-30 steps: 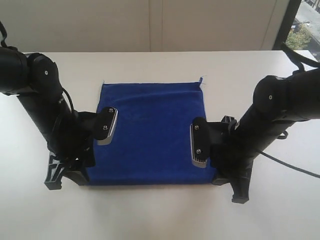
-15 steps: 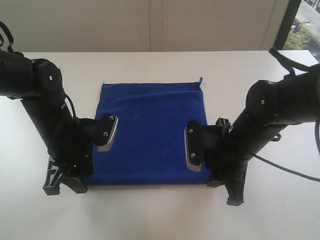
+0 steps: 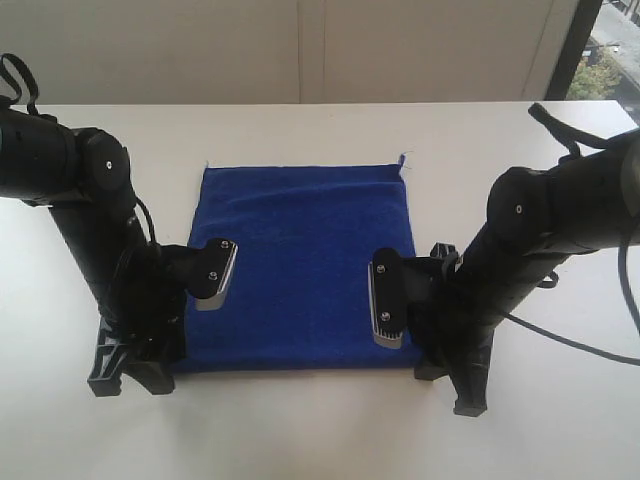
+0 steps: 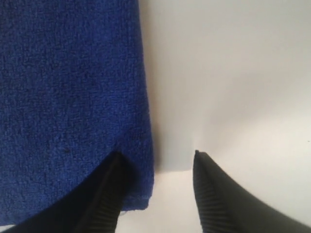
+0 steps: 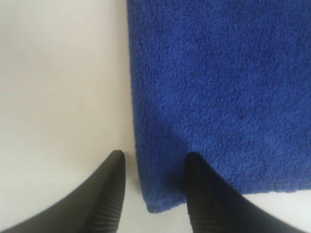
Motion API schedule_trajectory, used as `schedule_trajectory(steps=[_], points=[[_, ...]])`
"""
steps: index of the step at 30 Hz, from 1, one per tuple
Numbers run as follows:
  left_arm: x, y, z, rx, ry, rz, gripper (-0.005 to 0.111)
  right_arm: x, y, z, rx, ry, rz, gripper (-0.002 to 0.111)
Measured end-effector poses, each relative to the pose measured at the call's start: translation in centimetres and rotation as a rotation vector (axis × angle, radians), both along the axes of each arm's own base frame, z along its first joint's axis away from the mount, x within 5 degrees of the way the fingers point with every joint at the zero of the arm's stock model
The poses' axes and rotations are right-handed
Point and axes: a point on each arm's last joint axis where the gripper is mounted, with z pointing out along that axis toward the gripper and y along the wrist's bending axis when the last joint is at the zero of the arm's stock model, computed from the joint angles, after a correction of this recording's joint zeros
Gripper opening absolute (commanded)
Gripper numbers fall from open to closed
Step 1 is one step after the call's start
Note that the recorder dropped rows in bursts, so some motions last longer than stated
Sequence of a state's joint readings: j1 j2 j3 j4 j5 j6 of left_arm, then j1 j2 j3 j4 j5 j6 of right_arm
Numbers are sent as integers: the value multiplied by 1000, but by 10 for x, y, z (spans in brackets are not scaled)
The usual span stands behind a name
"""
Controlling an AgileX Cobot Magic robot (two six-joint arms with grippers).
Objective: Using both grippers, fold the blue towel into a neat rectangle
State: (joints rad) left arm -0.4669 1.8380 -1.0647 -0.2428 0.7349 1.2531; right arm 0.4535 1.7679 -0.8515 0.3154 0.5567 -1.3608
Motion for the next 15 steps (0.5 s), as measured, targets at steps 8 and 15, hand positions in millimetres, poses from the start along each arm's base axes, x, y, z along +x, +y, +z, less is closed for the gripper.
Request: schedule_trajectory(steps=[8,15], points=[[1,0,-1,0,-2,1,7,0,0,0,1,-4,-1,16],[2,0,-1,-1,-13,3,0,2,0,0,4,-22,-5,6]])
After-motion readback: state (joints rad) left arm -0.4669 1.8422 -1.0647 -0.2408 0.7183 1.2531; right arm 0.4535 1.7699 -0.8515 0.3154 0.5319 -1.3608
